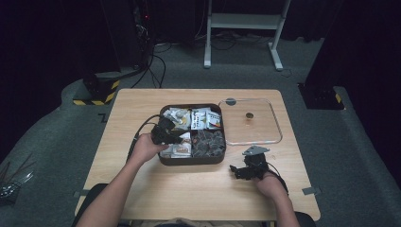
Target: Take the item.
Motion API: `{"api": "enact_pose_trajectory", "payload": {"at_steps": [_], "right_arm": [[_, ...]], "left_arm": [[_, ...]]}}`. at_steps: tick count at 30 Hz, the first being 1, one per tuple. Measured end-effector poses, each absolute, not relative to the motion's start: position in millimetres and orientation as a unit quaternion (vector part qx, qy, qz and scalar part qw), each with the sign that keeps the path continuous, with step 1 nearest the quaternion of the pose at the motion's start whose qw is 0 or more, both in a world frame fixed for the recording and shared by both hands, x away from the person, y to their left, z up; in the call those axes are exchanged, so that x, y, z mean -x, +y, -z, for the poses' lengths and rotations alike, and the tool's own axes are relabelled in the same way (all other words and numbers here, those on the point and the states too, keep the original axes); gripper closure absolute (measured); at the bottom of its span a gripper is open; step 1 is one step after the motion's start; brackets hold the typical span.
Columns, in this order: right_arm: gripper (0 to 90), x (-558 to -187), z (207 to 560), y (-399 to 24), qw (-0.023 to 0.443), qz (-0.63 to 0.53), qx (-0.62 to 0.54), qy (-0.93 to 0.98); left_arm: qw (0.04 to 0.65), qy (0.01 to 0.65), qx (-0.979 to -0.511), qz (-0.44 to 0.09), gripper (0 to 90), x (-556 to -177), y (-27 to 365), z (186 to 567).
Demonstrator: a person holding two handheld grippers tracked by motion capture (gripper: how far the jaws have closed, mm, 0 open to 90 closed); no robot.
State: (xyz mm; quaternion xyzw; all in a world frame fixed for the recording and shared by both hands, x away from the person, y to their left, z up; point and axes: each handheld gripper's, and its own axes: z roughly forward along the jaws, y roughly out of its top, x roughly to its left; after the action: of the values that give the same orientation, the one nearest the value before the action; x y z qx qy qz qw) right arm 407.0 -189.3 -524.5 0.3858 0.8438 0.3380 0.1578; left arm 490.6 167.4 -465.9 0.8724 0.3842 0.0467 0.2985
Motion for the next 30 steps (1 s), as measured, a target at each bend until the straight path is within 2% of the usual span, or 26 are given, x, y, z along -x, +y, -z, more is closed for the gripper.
{"api": "enact_pose_trajectory", "payload": {"at_steps": [15,30], "right_arm": [[7.9,-407,524,-189,0.158,-0.338,-0.386,0.844],[7.9,-407,524,-189,0.158,-0.337,-0.386,0.844]], "left_arm": [[0.313,0.396,-0.863,-0.023,83.4,-490,174,459],[0.337,0.399,-0.852,-0.037,83.6,-483,185,445]]}}
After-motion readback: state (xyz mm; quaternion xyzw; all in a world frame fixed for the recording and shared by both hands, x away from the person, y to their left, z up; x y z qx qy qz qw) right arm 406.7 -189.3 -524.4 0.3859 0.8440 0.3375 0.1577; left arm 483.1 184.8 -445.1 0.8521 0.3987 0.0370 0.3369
